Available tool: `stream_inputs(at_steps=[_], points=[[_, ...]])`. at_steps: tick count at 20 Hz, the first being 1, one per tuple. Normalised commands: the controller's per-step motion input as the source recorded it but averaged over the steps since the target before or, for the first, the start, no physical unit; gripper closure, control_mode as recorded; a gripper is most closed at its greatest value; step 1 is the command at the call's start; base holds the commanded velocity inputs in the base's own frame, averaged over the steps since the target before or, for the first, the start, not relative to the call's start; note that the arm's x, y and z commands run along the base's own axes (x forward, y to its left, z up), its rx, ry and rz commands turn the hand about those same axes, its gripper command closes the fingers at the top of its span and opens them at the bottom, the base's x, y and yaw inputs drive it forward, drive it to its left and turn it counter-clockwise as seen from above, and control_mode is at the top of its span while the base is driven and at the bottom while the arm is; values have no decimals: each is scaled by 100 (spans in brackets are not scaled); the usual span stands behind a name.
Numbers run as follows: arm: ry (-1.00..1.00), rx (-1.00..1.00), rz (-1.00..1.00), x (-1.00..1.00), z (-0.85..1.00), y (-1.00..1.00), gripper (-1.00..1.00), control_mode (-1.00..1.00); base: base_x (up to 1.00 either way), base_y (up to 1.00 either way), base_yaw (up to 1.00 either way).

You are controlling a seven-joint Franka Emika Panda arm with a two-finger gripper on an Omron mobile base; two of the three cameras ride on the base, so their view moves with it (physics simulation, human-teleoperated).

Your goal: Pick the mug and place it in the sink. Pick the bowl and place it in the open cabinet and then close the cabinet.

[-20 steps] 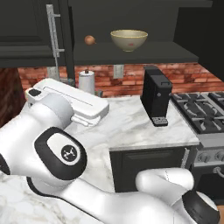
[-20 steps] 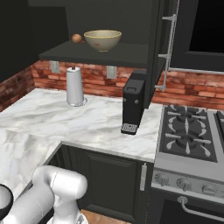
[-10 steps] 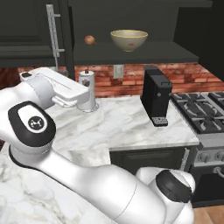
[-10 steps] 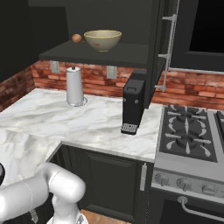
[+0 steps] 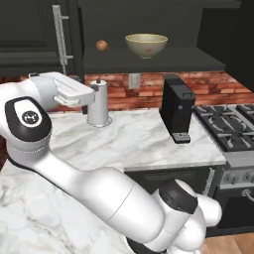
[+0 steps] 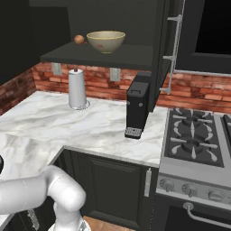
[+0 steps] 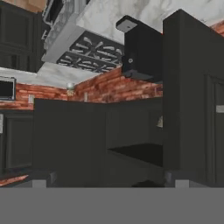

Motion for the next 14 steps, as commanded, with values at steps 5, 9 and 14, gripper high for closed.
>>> stream_inputs(at_steps=[5,9,14], points=[[5,0,-2,13,-15,-17,-100,-100,0,0,0],[1,0,0,0,-20,-36,-100,-100,0,0,0],[-1,0,4,0,-29,-62,-100,-100,0,0,0]])
